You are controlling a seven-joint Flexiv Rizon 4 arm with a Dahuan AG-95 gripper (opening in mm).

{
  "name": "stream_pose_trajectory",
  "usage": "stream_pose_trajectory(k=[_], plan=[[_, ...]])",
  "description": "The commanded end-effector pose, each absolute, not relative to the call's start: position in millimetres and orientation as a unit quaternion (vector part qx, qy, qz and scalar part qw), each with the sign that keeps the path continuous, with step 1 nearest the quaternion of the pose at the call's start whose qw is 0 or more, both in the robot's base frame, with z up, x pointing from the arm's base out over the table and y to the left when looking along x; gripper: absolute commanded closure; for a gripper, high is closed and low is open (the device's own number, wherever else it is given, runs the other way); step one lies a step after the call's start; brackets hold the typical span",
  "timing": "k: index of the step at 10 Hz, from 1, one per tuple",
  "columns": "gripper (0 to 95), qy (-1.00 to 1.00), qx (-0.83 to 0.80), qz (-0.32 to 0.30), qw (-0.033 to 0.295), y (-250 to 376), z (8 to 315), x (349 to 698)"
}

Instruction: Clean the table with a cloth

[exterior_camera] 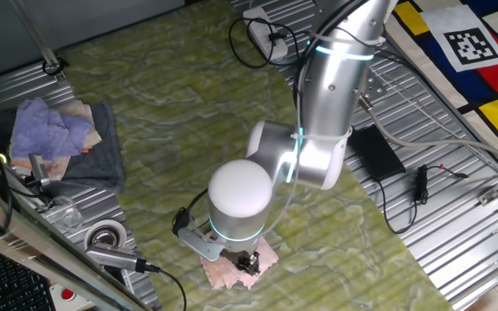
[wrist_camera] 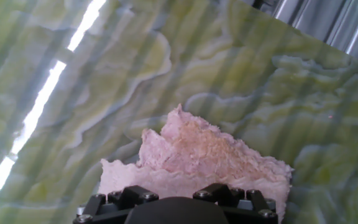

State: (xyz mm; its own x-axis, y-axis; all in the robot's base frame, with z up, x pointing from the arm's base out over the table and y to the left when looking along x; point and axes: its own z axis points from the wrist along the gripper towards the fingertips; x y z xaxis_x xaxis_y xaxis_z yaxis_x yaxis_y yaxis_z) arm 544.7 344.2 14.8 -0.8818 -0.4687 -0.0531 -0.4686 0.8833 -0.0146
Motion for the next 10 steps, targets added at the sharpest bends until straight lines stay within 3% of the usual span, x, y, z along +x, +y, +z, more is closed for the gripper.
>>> stream_pose_trajectory(k=[1, 8, 10], plan=[[19.0, 0.968, -0.25, -0.011, 0.031, 343.8, 15.0, 544.9], [19.0, 0.965, -0.256, -0.017, 0.044, 344.4, 8.3, 543.9], [57.0, 0.965, -0.257, -0.014, 0.047, 344.3, 8.2, 543.9]])
